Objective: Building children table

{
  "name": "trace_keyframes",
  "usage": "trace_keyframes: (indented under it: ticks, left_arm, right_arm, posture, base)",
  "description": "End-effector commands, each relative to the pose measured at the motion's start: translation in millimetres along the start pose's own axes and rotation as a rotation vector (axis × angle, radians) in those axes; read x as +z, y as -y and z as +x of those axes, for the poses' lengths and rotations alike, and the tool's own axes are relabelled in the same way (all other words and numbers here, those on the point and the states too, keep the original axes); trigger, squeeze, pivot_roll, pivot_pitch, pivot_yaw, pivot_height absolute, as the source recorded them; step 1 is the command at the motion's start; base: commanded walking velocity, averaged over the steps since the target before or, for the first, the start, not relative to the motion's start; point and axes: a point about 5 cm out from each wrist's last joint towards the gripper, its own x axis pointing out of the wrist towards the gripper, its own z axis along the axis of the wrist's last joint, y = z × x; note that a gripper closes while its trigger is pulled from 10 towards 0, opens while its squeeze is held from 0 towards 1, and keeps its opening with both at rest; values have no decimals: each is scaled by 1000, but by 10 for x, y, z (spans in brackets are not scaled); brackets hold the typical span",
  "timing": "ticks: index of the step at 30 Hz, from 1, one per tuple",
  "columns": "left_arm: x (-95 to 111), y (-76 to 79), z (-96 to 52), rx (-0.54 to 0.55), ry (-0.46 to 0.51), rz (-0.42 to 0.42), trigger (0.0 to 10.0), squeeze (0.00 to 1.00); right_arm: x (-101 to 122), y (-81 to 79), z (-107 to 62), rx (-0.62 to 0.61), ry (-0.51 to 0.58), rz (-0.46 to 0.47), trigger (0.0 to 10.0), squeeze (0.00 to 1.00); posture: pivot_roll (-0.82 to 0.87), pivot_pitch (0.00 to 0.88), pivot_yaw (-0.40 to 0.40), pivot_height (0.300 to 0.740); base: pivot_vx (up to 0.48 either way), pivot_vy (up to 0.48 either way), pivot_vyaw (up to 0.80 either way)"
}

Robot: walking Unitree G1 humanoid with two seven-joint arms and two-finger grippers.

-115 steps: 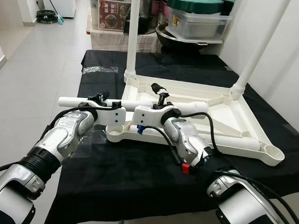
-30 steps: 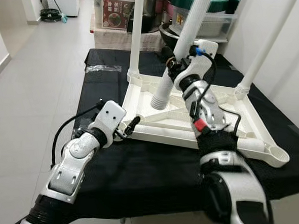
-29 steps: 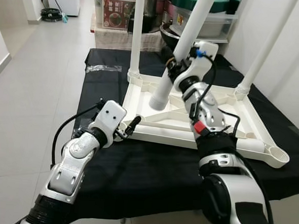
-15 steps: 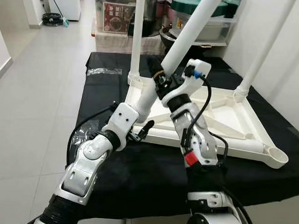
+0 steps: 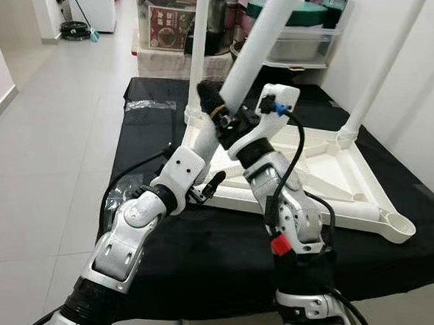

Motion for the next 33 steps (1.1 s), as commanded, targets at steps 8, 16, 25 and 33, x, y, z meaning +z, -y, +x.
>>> trace_keyframes:
  ticks: [8,16,25,33]
  left_arm:
    - [-72,49,-10,-12,-27,-12,0,0]
    - [-120,114,-15,-55,-59,92,10000,0]
    - [-132,30,-29,-59,-60,187,10000,0]
    - [-127,20,-25,-61,-45,248,10000,0]
  right_arm:
    - [-147,-70,-93,-15,-30,86,0,0]
    - [-149,-6,-109,-67,-51,99,8784,0]
    - [-147,20,-105,-88,-54,134,10000,635]
    - [-147,22,-88,-97,-61,202,10000,0]
  posture:
    - [40,17,-82,740]
    - [42,21,-83,740]
    - [41,21,-78,740]
    - [43,24,-81,740]
  base:
    - [0,0,0]
    - [0,0,0]
    - [0,0,0]
    - [0,0,0]
